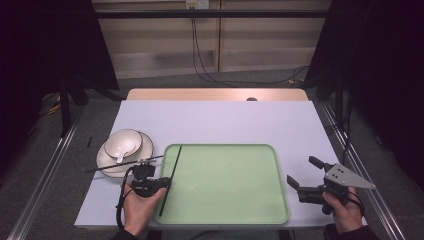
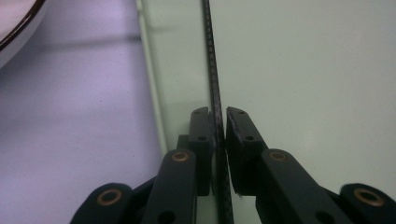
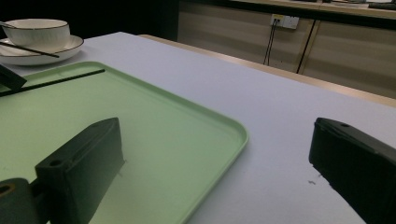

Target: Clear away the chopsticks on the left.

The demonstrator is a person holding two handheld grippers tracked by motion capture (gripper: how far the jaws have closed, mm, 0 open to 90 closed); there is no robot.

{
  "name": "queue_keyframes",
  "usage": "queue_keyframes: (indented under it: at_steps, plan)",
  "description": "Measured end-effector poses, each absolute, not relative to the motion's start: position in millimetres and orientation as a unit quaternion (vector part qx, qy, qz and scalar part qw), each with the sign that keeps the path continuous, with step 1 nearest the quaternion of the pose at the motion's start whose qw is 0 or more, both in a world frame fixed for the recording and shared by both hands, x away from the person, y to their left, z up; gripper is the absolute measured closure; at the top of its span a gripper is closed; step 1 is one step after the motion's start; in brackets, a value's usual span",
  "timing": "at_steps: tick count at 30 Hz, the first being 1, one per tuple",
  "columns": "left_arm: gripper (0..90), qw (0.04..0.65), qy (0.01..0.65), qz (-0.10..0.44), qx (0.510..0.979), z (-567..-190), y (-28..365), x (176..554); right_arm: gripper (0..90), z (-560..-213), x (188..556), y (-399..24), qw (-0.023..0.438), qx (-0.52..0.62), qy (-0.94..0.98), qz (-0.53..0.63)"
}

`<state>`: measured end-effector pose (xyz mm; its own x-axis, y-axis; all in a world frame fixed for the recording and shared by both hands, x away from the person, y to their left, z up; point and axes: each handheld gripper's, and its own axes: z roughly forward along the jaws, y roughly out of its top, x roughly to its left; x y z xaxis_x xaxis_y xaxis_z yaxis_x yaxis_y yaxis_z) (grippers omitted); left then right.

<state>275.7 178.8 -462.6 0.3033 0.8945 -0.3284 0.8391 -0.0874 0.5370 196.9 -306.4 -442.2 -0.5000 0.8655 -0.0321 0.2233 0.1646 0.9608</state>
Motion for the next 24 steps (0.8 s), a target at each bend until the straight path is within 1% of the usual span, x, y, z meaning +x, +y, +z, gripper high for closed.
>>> queue_keyframes:
  at_steps: [2, 3, 4, 6, 7, 10, 11, 14, 16, 17, 18, 19, 20, 21, 22, 23, 24]
  plan:
    - [79.7, 0.332, 0.574, 0.043, 0.747, -462, 179, 276, 2.4, -442, 197, -306, 0.312, 0.391, 0.696, 0.515]
    - [80.5, 0.332, 0.574, 0.043, 0.747, -462, 179, 276, 2.4, -442, 197, -306, 0.312, 0.391, 0.696, 0.515]
    - [81.5, 0.335, 0.559, 0.047, 0.757, -462, 180, 275, 2.4, -442, 197, -307, 0.311, 0.392, 0.697, 0.514]
    - [81.4, 0.346, 0.556, 0.044, 0.755, -462, 180, 275, 2.4, -443, 197, -307, 0.31, 0.391, 0.699, 0.512]
    - [80.5, 0.36, 0.542, 0.045, 0.758, -461, 182, 276, 2.3, -442, 197, -307, 0.309, 0.391, 0.698, 0.514]
    - [77.3, 0.382, 0.529, 0.051, 0.756, -458, 184, 276, 2.4, -442, 197, -306, 0.311, 0.392, 0.697, 0.514]
    - [75.3, 0.387, 0.515, 0.05, 0.763, -457, 185, 275, 2.4, -442, 197, -307, 0.31, 0.391, 0.697, 0.515]
    - [74.6, 0.387, 0.504, 0.061, 0.77, -454, 187, 274, 2.4, -442, 197, -307, 0.311, 0.391, 0.696, 0.515]
    - [70.2, 0.4, 0.5, 0.06, 0.766, -453, 191, 273, 2.4, -442, 197, -307, 0.313, 0.39, 0.696, 0.515]
    - [66.6, 0.414, 0.484, 0.069, 0.768, -451, 195, 272, 2.4, -442, 197, -306, 0.311, 0.39, 0.696, 0.516]
    - [63.2, 0.414, 0.484, 0.069, 0.768, -451, 195, 272, 2.4, -442, 197, -307, 0.314, 0.389, 0.696, 0.516]
    - [63.2, 0.421, 0.475, 0.072, 0.769, -449, 198, 271, 2.4, -442, 197, -307, 0.314, 0.389, 0.696, 0.516]
    - [55.0, 0.427, 0.469, 0.073, 0.769, -448, 201, 271, 2.4, -442, 196, -307, 0.311, 0.392, 0.696, 0.515]
    - [51.7, 0.43, 0.458, 0.098, 0.772, -445, 204, 268, 2.4, -442, 196, -307, 0.313, 0.393, 0.696, 0.514]
    - [49.1, 0.43, 0.458, 0.098, 0.772, -445, 204, 268, 2.4, -442, 196, -307, 0.314, 0.393, 0.694, 0.515]
    - [47.5, 0.43, 0.449, 0.116, 0.775, -443, 210, 266, 2.4, -442, 196, -307, 0.314, 0.394, 0.694, 0.515]
    - [47.4, 0.43, 0.449, 0.116, 0.775, -443, 210, 266, 2.4, -442, 196, -307, 0.314, 0.394, 0.694, 0.515]
